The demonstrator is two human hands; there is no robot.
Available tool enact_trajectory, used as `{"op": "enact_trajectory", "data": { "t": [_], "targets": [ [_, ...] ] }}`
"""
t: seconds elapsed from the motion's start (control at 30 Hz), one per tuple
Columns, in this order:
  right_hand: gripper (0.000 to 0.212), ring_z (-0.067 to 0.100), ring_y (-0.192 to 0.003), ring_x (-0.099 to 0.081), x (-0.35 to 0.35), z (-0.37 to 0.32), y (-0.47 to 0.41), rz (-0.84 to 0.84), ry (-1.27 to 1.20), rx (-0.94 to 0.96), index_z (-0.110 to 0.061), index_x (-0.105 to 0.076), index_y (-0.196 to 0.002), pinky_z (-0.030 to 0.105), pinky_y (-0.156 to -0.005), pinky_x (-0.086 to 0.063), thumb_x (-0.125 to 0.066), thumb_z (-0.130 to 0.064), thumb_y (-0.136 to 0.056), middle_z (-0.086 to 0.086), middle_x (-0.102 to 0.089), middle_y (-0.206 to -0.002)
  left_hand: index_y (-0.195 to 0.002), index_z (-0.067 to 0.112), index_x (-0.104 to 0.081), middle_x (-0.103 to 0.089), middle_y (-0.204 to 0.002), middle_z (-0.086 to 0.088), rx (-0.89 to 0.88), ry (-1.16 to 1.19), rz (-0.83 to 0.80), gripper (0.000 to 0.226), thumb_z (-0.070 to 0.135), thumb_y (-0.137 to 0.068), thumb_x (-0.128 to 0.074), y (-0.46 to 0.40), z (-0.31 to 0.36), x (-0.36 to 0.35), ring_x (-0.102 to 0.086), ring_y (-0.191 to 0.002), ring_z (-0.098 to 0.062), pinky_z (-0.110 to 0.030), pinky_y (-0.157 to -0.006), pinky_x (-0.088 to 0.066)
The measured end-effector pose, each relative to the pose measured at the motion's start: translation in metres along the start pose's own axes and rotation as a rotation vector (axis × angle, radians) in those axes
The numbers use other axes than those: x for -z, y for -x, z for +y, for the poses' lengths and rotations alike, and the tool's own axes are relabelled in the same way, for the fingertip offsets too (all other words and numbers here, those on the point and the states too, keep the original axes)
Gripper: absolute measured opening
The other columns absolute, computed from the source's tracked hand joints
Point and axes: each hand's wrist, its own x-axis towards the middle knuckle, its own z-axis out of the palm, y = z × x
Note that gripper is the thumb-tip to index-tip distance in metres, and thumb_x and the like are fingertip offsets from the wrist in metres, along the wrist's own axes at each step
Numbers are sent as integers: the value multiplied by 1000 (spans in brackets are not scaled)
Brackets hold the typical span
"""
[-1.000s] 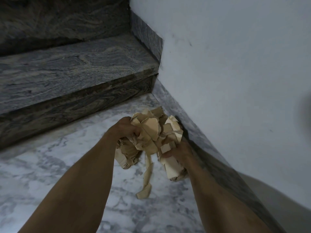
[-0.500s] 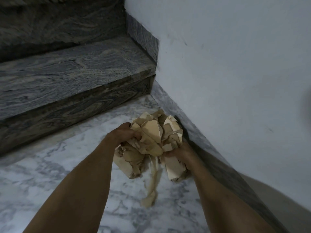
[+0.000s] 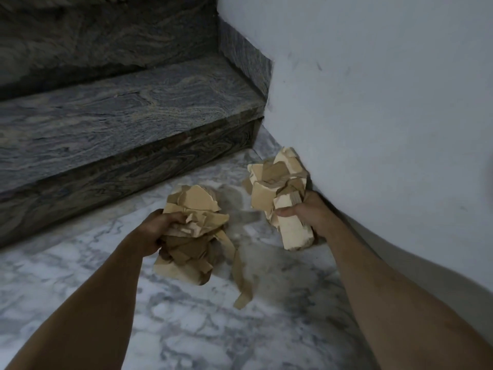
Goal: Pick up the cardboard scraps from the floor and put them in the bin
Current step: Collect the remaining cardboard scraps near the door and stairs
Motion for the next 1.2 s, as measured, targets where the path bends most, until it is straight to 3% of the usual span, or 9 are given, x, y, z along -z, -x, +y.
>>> {"op": "enact_trajectory", "data": {
  "t": [0.13, 0.2, 0.27, 0.33, 0.5, 0.67, 0.87, 1.1, 1.2],
  "targets": [
    [81, 24, -117, -60, -17, -25, -21, -107, 454, 97, -19, -55, -135, 38, -96, -51, -92, -12, -63, 0, -65, -125, -119, 1, -67, -73, -109, -24, 31, 25, -27, 37, 8, -83, -69, -3, -6, -5, -67, -104, -42, -46, -90, -54],
    [118, 29, -135, -44, -25, -34, -38, -131, 664, 49, -19, -19, -157, 42, -104, -46, -92, -11, -64, 4, -43, -151, -121, 2, -66, -73, -109, -22, 27, 47, -35, 40, 6, -81, -70, -6, -7, -7, -67, -104, -41, -44, -87, -55],
    [142, 34, -144, -31, -32, -43, -48, -146, 808, -24, -25, 14, -157, 45, -107, -44, -92, -10, -63, 5, -18, -164, -122, 4, -66, -73, -109, -21, 21, 49, -43, 42, 6, -80, -71, -9, -6, -6, -68, -104, -41, -44, -87, -55],
    [151, 38, -146, -26, -38, -48, -55, -154, 924, -80, -28, 27, -152, 49, -105, -45, -93, -10, -62, 7, -4, -167, -119, 5, -66, -73, -109, -21, 28, 46, -55, 38, 5, -82, -69, -12, -7, -4, -68, -102, -41, -41, -81, -56],
    [152, 43, -151, -1, -58, -54, -69, -150, 1147, -189, -20, 27, -152, 54, -109, -40, -94, -17, -61, 19, 28, -160, -116, 7, -66, -73, -107, -19, 34, 25, -118, 33, 3, -84, -66, -12, -1, -2, -68, -96, -37, -36, -71, -53],
    [146, 44, -150, 7, -59, -55, -70, -159, 1173, -159, -19, 24, -154, 53, -116, -29, -92, -25, -65, 20, 29, -159, -117, 4, -67, -75, -103, -20, 51, 1, -142, 37, 6, -80, -67, -16, 0, 4, -68, -97, -39, -38, -76, -54],
    [151, 38, -151, -7, -39, -45, -72, -200, 1061, 12, -37, 14, -155, 52, -111, -39, -97, -29, -53, 6, 20, -164, -93, 5, -71, -76, -73, -10, 22, 197, -136, 25, 9, -94, -46, -27, 24, -10, -72, -58, -23, -34, -70, -50],
    [113, 44, -149, 4, -49, -30, -76, -110, 997, 102, -31, 14, -156, 62, -115, -20, -73, -39, -84, 14, 16, -163, -101, 12, -73, -78, -85, -9, 30, -44, -344, 24, 5, -83, -58, -38, 54, -80, -73, -75, -27, -32, -71, -56],
    [113, 40, -150, -1, -52, -23, -77, -73, 870, 129, -32, 16, -155, 61, -116, -23, -72, -39, -85, 12, 14, -164, -88, 10, -79, -77, -87, -12, 98, -84, -372, 23, 12, -70, -65, -40, 59, -81, -71, -79, -29, -33, -74, -55]
  ]
}}
